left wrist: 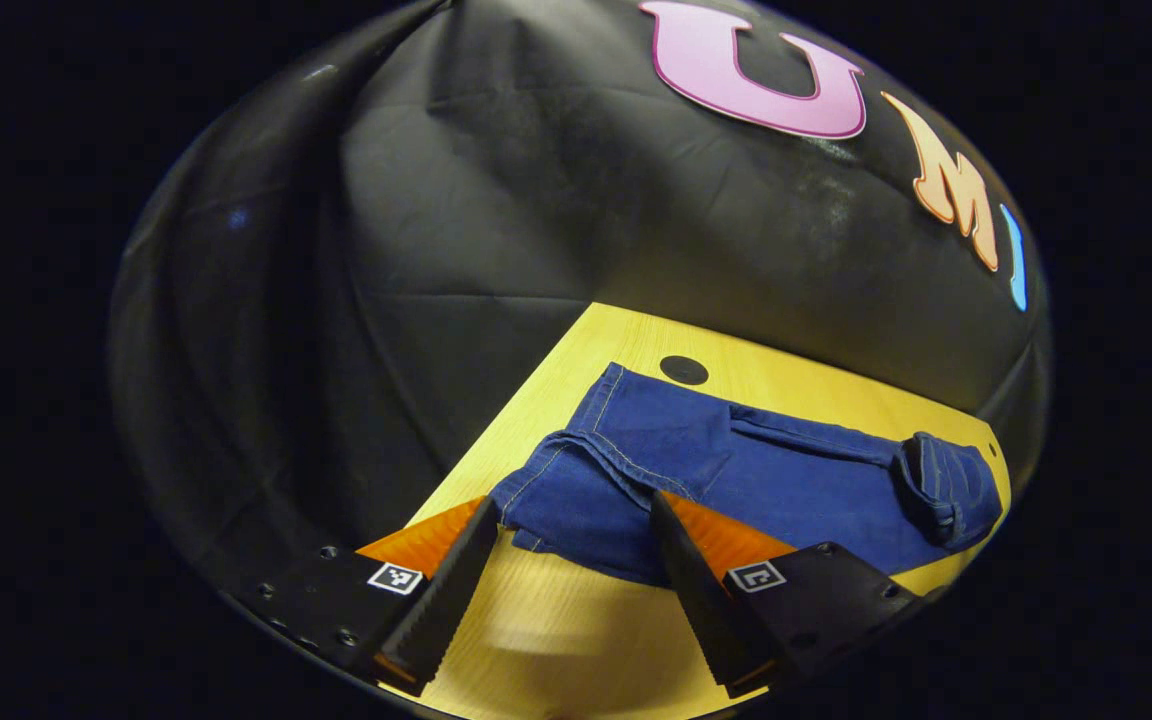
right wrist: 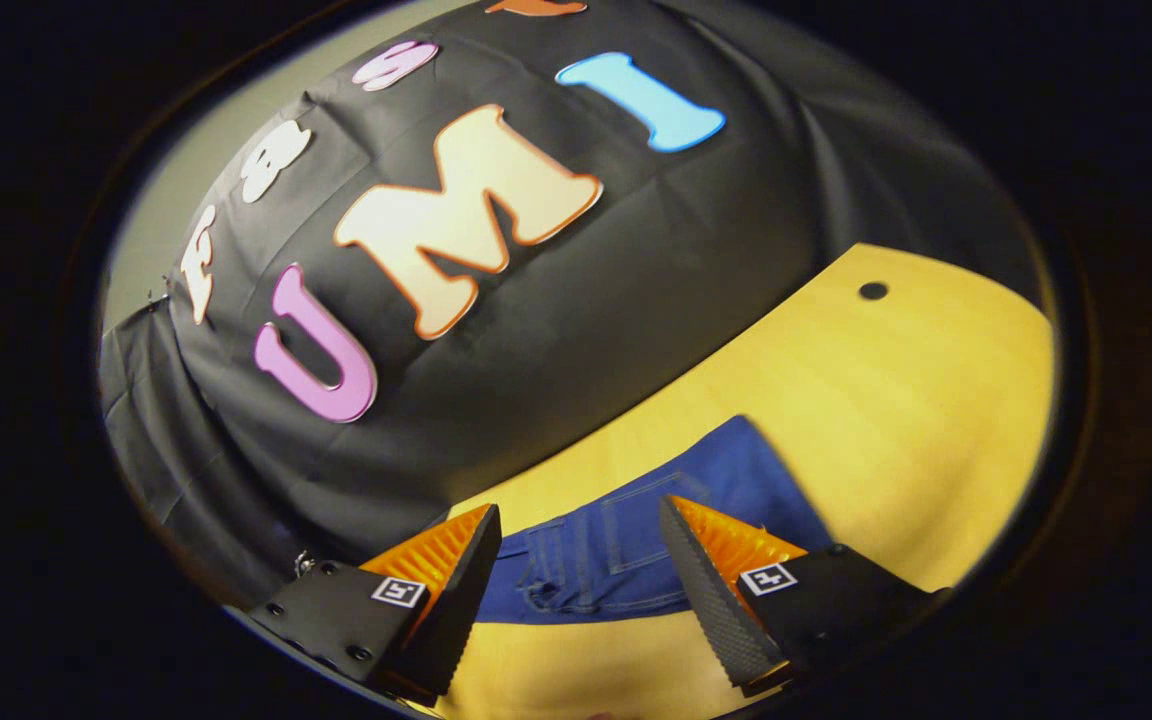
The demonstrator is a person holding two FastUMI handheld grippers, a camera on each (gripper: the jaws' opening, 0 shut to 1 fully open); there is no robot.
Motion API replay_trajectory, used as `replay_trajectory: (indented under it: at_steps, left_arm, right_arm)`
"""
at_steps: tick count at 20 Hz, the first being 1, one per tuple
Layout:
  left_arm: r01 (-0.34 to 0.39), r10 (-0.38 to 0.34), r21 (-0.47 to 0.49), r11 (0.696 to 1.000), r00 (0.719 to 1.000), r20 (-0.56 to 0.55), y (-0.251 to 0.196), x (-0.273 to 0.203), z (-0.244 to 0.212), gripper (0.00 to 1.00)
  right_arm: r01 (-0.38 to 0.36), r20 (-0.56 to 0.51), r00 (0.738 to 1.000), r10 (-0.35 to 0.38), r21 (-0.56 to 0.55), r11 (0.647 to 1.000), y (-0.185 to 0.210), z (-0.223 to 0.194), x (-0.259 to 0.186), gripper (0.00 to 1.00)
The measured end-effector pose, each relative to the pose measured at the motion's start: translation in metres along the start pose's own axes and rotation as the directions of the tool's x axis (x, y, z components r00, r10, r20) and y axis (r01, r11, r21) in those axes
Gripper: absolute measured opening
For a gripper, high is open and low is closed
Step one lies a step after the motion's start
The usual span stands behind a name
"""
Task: Grasp the waist and the cuffs of the jeans and fold them to make the two legs overlap; first hold the waist and fold one-third of the jeans toward the cuffs, then hold the cuffs and fold the remaining one-third in the same direction to finish folding.
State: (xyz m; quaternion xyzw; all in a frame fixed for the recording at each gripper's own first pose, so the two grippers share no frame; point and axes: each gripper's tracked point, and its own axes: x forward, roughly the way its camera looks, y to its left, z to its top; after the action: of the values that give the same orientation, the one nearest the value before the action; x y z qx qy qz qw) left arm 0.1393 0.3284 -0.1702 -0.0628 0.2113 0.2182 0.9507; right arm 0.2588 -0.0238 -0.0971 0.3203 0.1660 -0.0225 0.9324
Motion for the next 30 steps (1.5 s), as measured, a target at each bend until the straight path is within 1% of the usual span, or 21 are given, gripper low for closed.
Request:
replay_trajectory:
  at_steps: [1, 4, 7, 12, 16, 18, 19, 21, 22, 23, 25, 27, 29, 30]
  left_arm:
    - [0.0, 0.001, 0.015, 1.0, 1.0, -0.006, -0.001, 0.003, 0.0, 0.94]
    - [-0.001, 0.002, 0.041, 0.999, 1.0, -0.026, -0.003, 0.005, -0.006, 0.95]
    - [-0.007, 0.01, 0.059, 0.998, 0.999, -0.043, -0.004, 0.009, -0.009, 0.95]
    - [-0.008, 0.013, 0.083, 0.996, 0.998, -0.069, -0.003, 0.009, -0.014, 0.95]
    - [0.009, -0.004, 0.08, 0.997, 0.998, -0.068, -0.002, 0.005, -0.013, 0.92]
    - [0.022, -0.016, 0.083, 0.996, 0.998, -0.067, 0.002, 0.006, -0.016, 0.84]
    - [0.043, -0.037, 0.076, 0.996, 0.997, -0.07, 0.001, 0.007, -0.017, 0.74]
    - [0.085, -0.08, 0.065, 0.994, 0.994, -0.073, -0.013, 0.005, -0.017, 0.45]
    - [0.075, -0.071, 0.055, 0.996, 0.995, -0.063, -0.017, 0.007, -0.016, 0.28]
    - [0.078, -0.073, 0.069, 0.995, 0.995, -0.075, -0.018, 0.006, -0.018, 0.12]
    - [0.096, -0.092, 0.061, 0.994, 0.994, -0.064, -0.022, 0.007, -0.013, 0.01]
    - [0.119, -0.118, 0.005, 0.993, 0.989, -0.088, -0.025, 0.001, -0.013, 0.0]
    - [0.15, -0.154, -0.076, 0.986, 0.987, -0.048, -0.038, -0.006, 0.004, 0.0]
    - [0.157, -0.16, -0.092, 0.983, 0.987, -0.026, -0.042, -0.012, 0.012, 0.0]
  right_arm:
    - [0.03, 0.017, 0.999, -0.03, 0.003, 1.0, -0.012, 0.01, -0.007, 0.98]
    - [0.08, 0.066, 0.995, -0.081, 0.009, 0.997, -0.034, 0.031, -0.024, 0.98]
    - [0.116, 0.078, 0.99, -0.116, -0.004, 0.993, -0.047, 0.035, -0.031, 0.98]
    - [0.111, 0.064, 0.992, -0.111, 0.002, 0.994, -0.044, 0.029, -0.03, 0.98]
    - [0.112, 0.076, 0.991, -0.112, 0.005, 0.994, -0.045, 0.034, -0.033, 0.98]
    - [0.109, 0.076, 0.991, -0.11, 0.01, 0.994, -0.045, 0.033, -0.036, 0.98]
    - [0.108, 0.079, 0.991, -0.109, 0.012, 0.994, -0.045, 0.035, -0.037, 0.98]
    - [0.109, 0.082, 0.991, -0.11, 0.013, 0.994, -0.046, 0.035, -0.039, 0.98]
    - [0.112, 0.079, 0.99, -0.113, 0.014, 0.994, -0.049, 0.035, -0.04, 0.98]
    - [0.114, 0.072, 0.991, -0.114, 0.014, 0.993, -0.05, 0.033, -0.041, 0.98]
    - [0.115, 0.068, 0.991, -0.116, 0.008, 0.993, -0.053, 0.033, -0.044, 0.98]
    - [0.114, 0.068, 0.991, -0.114, 0.004, 0.993, -0.056, 0.033, -0.046, 0.98]
    - [0.1, 0.054, 0.994, -0.1, 0.006, 0.995, -0.055, 0.03, -0.046, 0.98]
    - [0.093, 0.051, 0.994, -0.093, 0.003, 0.996, -0.056, 0.031, -0.046, 0.98]
